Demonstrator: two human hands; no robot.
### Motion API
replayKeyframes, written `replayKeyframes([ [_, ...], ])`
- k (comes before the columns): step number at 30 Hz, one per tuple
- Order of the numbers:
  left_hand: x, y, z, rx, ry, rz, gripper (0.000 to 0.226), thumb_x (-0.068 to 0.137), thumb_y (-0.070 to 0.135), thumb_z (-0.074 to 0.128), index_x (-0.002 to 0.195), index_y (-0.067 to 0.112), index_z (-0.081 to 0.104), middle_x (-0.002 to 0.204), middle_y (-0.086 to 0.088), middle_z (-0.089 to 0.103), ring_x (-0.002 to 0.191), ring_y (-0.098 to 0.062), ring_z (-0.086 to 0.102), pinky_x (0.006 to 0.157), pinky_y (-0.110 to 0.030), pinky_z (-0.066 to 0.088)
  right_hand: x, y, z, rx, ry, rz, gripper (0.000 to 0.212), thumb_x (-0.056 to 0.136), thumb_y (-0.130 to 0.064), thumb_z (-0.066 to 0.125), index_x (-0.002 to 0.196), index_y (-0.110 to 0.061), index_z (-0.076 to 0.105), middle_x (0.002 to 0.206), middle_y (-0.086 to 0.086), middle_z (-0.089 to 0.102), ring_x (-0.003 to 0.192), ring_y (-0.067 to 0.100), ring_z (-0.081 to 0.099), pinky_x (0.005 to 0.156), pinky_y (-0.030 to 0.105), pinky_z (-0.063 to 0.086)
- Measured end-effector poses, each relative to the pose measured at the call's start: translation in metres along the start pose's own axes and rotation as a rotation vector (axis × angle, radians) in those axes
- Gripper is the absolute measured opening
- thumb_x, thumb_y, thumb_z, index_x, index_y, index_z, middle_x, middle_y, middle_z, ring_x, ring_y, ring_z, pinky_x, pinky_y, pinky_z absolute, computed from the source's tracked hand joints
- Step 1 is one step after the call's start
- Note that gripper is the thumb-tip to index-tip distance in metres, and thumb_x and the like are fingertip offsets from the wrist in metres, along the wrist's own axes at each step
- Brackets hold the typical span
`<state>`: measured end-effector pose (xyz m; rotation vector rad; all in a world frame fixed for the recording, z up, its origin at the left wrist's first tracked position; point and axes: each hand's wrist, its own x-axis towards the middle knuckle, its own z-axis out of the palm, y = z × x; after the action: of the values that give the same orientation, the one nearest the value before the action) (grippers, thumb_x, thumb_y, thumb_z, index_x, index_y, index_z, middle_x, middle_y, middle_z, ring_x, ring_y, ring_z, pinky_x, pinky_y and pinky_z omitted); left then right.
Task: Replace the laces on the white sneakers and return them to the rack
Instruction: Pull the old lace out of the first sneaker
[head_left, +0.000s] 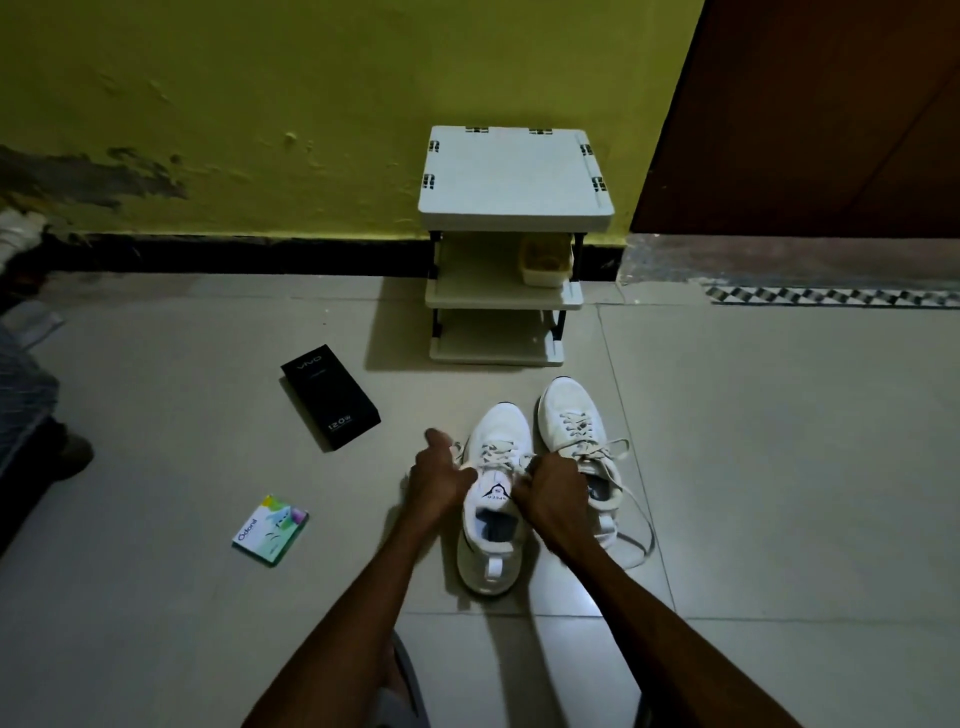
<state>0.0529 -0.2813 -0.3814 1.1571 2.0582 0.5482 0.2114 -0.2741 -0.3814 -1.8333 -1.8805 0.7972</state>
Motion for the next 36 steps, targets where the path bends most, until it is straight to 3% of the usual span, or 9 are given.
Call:
replayKeyframes([
  [4, 0.004, -0.017, -0.007, -0.42, -0.04, -0.208, 0.05, 0.072, 0.006, 0.079, 0.11, 0.009, 0.047, 0.108, -0.016, 0.062, 0.077, -0.025, 0.062, 0.046, -0.027, 0.051, 0.0, 0.004, -0.002, 0.15, -0.017, 0.127, 0.032, 0.06, -0.033, 0.067, 0.067, -0.003, 0.057, 0.063, 0.01, 0.064, 0.06, 0.026, 0.062, 0.052, 0.031, 0.049],
  [7, 0.005, -0.008, -0.002, -0.269, 0.045, -0.043, 0.06, 0.065, 0.009, 0.082, 0.113, 0.014, 0.046, 0.085, -0.004, 0.066, 0.078, -0.023, 0.064, 0.067, -0.034, 0.057, 0.006, -0.011, -0.006, -0.063, -0.111, 0.044, 0.03, 0.062, -0.033, 0.061, 0.083, -0.012, 0.057, 0.084, 0.009, 0.063, 0.078, 0.029, 0.064, 0.059, 0.026, 0.042],
  [10, 0.003, 0.003, -0.003, -0.057, -0.001, 0.053, 0.064, 0.06, 0.031, 0.078, 0.114, 0.023, 0.044, 0.089, -0.002, 0.068, 0.086, -0.023, 0.065, 0.082, -0.038, 0.055, 0.015, -0.026, -0.007, -0.318, -0.137, -0.17, 0.031, 0.078, -0.02, 0.067, 0.108, -0.017, 0.062, 0.107, 0.007, 0.058, 0.095, 0.031, 0.063, 0.071, 0.032, 0.046],
  [14, 0.004, 0.007, -0.008, -0.031, -0.05, 0.027, 0.071, 0.049, 0.043, 0.066, 0.113, 0.023, 0.046, 0.096, -0.007, 0.069, 0.09, -0.026, 0.066, 0.083, -0.042, 0.056, 0.029, -0.03, -0.001, -0.544, -0.161, -0.334, 0.018, 0.087, -0.024, 0.06, 0.099, -0.016, 0.071, 0.103, 0.006, 0.057, 0.098, 0.029, 0.058, 0.071, 0.037, 0.052],
  [18, 0.004, 0.008, -0.012, -0.006, -0.055, 0.037, 0.064, 0.062, 0.04, 0.079, 0.114, 0.022, 0.045, 0.098, -0.007, 0.068, 0.091, -0.027, 0.066, 0.083, -0.043, 0.056, 0.035, -0.038, 0.002, -0.649, -0.183, -0.468, 0.016, 0.086, -0.017, 0.057, 0.091, -0.008, 0.069, 0.098, 0.01, 0.062, 0.098, 0.031, 0.058, 0.068, 0.037, 0.044],
  [23, 0.0, 0.005, -0.012, 0.059, -0.03, 0.078, 0.055, 0.064, 0.019, 0.074, 0.108, 0.021, 0.042, 0.097, -0.009, 0.066, 0.087, -0.029, 0.064, 0.079, -0.042, 0.055, 0.054, -0.023, -0.011, -0.314, 0.13, -0.089, 0.018, 0.084, -0.019, 0.059, 0.083, -0.001, 0.066, 0.092, 0.016, 0.062, 0.09, 0.033, 0.061, 0.065, 0.032, 0.04],
  [26, -0.001, 0.007, -0.012, 0.05, -0.047, 0.061, 0.057, 0.06, 0.022, 0.074, 0.107, 0.019, 0.042, 0.097, -0.01, 0.067, 0.087, -0.031, 0.065, 0.076, -0.042, 0.056, 0.048, -0.013, -0.006, -0.245, 0.132, 0.032, 0.017, 0.084, -0.017, 0.059, 0.094, -0.004, 0.062, 0.102, 0.017, 0.059, 0.096, 0.035, 0.059, 0.075, 0.036, 0.046],
  [29, 0.0, 0.009, -0.009, 0.046, -0.049, 0.051, 0.059, 0.063, 0.02, 0.079, 0.11, 0.019, 0.043, 0.099, -0.01, 0.068, 0.089, -0.029, 0.065, 0.077, -0.041, 0.057, 0.042, -0.023, -0.003, -0.262, -0.017, -0.154, 0.033, 0.079, -0.011, 0.066, 0.111, -0.014, 0.064, 0.114, 0.009, 0.055, 0.106, 0.029, 0.054, 0.081, 0.037, 0.05],
  [36, 0.002, 0.011, -0.008, 0.05, -0.049, 0.031, 0.063, 0.067, 0.03, 0.081, 0.117, 0.019, 0.045, 0.102, -0.008, 0.067, 0.096, -0.027, 0.064, 0.082, -0.038, 0.055, 0.043, -0.034, 0.002, -0.737, -0.193, -0.539, 0.021, 0.083, -0.029, 0.063, 0.095, -0.014, 0.071, 0.1, 0.01, 0.063, 0.101, 0.033, 0.054, 0.074, 0.037, 0.042],
])
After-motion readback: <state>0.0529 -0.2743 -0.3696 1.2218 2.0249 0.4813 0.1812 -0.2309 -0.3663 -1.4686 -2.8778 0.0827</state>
